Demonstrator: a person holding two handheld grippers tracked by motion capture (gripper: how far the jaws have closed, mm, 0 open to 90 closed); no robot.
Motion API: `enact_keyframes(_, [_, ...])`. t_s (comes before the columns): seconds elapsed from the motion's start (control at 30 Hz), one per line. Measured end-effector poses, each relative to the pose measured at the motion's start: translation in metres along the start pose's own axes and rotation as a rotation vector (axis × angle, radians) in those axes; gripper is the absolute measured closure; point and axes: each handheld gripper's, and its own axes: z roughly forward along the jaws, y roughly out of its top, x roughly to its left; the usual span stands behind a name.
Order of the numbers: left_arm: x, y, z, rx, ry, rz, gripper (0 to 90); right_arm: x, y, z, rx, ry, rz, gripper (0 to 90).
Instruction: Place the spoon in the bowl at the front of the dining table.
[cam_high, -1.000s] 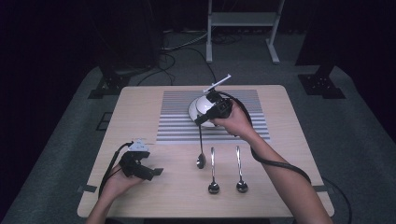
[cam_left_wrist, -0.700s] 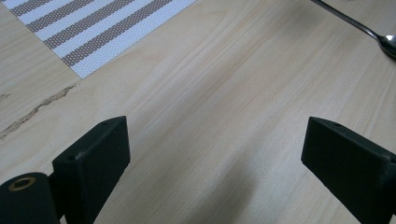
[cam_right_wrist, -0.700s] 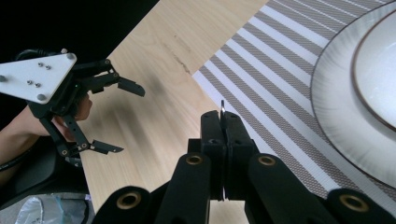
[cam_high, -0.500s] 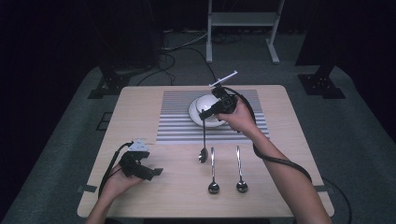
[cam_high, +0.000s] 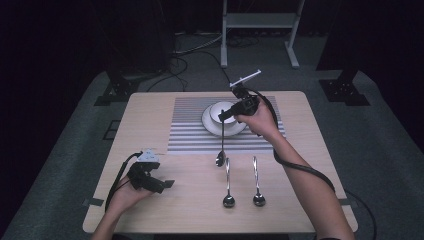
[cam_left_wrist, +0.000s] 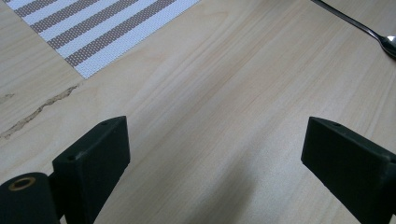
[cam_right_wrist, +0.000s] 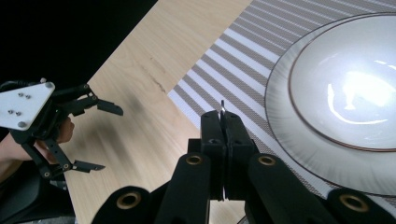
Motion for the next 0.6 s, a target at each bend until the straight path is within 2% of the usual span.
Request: enact_keyframes(0.6, [0.001,0.000,0.001,-0.009,0.002,-0.008,6.8,-0.023,0.006,-0.021,-0.079,-0.048,0.071,88.5])
